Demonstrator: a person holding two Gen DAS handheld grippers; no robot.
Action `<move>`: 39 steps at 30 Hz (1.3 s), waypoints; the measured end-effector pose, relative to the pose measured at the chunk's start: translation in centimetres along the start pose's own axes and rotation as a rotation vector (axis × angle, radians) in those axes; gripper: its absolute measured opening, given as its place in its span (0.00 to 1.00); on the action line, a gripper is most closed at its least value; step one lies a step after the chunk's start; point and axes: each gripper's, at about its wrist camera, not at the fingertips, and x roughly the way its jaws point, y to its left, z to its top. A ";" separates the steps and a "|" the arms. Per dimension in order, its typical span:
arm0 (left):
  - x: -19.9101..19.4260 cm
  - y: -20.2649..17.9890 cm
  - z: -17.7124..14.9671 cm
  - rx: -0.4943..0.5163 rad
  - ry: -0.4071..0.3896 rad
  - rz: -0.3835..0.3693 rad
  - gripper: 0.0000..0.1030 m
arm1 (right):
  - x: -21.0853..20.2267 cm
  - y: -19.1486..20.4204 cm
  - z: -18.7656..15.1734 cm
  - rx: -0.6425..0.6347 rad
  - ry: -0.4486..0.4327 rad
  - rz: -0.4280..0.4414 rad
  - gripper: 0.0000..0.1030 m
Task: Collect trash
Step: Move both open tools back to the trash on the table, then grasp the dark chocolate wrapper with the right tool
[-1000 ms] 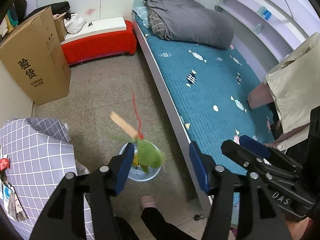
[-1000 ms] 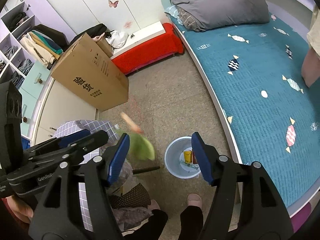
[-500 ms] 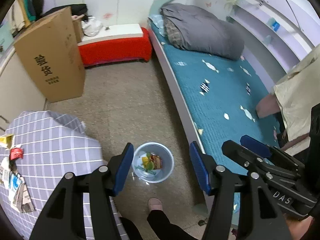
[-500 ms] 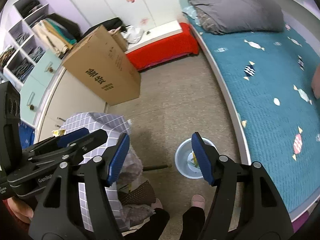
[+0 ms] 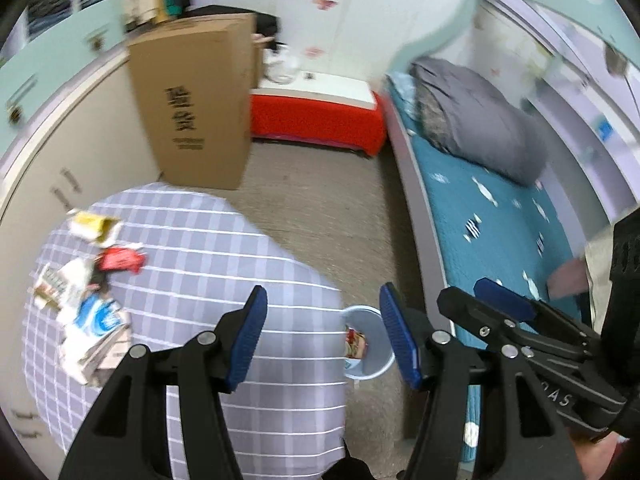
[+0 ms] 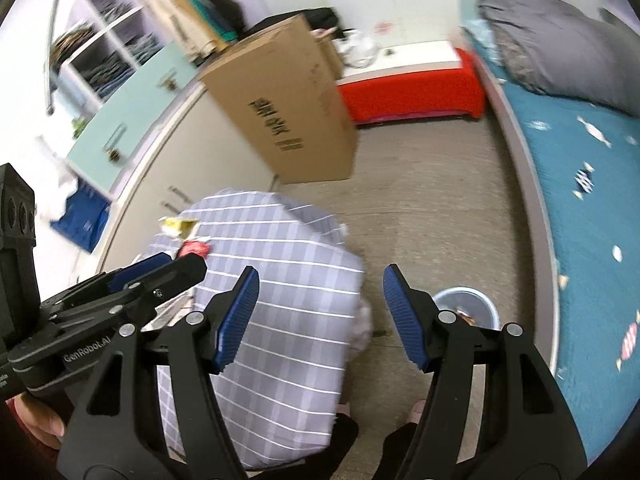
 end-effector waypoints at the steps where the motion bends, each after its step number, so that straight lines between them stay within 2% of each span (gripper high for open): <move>1: -0.5 1.6 0.1 -0.023 -0.007 0.015 0.56 | 0.8 1.5 0.2 -0.018 0.008 0.015 0.62; 10: -2.3 14.6 -0.3 -0.188 -0.025 0.101 0.56 | 7.4 11.5 0.6 -0.109 0.063 0.085 0.62; 21: -1.2 28.7 -0.3 -0.300 0.000 0.137 0.56 | 16.2 19.6 -0.4 -0.130 0.154 0.102 0.62; 25: 0.5 31.7 -0.6 -0.313 0.040 0.135 0.56 | 19.1 21.2 -1.0 -0.112 0.205 0.118 0.62; 30: 2.5 33.5 -0.9 -0.294 0.079 0.111 0.55 | 22.3 22.6 -1.2 -0.105 0.256 0.122 0.62; 35: 3.7 34.3 -0.8 -0.262 0.088 0.111 0.44 | 25.5 23.1 -1.6 -0.085 0.313 0.131 0.55; 37: 4.1 34.7 -0.5 -0.258 0.088 0.099 0.37 | 26.5 23.2 -1.8 -0.069 0.333 0.144 0.51; 39: 4.5 34.8 -0.3 -0.249 0.094 0.101 0.36 | 27.6 23.3 -1.9 -0.055 0.351 0.157 0.51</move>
